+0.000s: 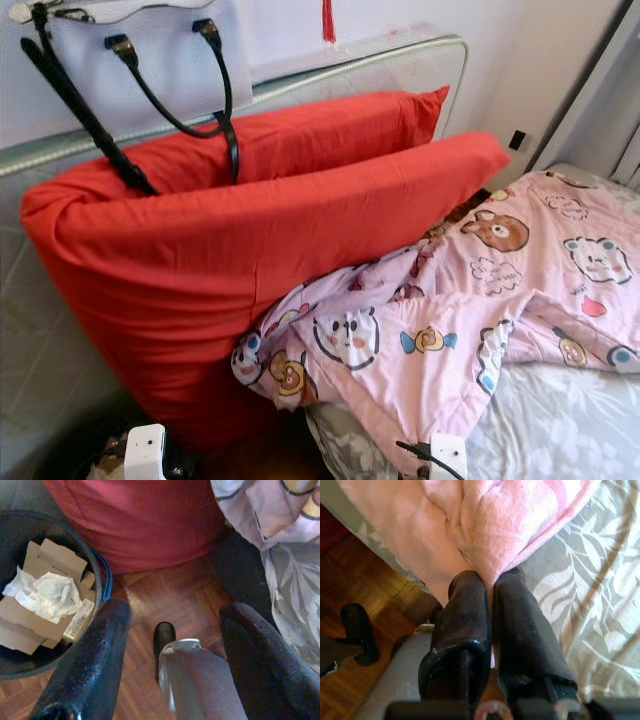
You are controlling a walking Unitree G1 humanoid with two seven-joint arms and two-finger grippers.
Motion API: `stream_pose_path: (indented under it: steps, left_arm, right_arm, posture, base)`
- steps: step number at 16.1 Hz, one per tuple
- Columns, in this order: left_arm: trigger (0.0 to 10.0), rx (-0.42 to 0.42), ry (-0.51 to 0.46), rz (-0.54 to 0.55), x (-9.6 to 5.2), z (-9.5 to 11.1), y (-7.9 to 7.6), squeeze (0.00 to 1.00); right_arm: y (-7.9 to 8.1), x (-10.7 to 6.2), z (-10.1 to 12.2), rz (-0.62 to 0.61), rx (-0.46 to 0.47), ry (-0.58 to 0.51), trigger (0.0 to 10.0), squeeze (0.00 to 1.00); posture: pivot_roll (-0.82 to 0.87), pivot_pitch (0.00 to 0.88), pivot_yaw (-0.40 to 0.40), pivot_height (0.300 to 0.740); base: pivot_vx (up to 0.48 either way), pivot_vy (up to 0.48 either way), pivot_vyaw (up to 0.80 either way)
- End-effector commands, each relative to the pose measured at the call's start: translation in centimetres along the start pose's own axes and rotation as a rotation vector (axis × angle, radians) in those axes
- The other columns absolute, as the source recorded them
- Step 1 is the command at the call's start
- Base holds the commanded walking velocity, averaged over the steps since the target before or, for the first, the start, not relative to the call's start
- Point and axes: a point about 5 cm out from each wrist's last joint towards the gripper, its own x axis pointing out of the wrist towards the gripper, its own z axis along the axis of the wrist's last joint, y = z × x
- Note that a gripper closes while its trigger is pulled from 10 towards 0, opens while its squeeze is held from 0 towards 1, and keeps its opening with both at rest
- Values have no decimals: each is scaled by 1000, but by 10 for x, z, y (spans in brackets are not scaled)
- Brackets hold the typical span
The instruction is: Clean up the room
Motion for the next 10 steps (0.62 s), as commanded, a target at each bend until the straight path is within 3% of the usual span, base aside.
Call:
stream_pose_path:
  steps: [1,10]
  left_arm:
    - [10000,15,40,0,-3,-10,3,0]
    - [10000,22,41,-4,-3,-11,1,0]
  right_arm:
    - [-4,-2,-6,-13,8,18,10000,0]
    - [-7,-1,-1,-38,19,-14,10000,0]
  posture:
    - [58,0,-53,740]
    - [58,0,-53,740]
  base:
    - [-259,0,0]
    - [-263,0,0]
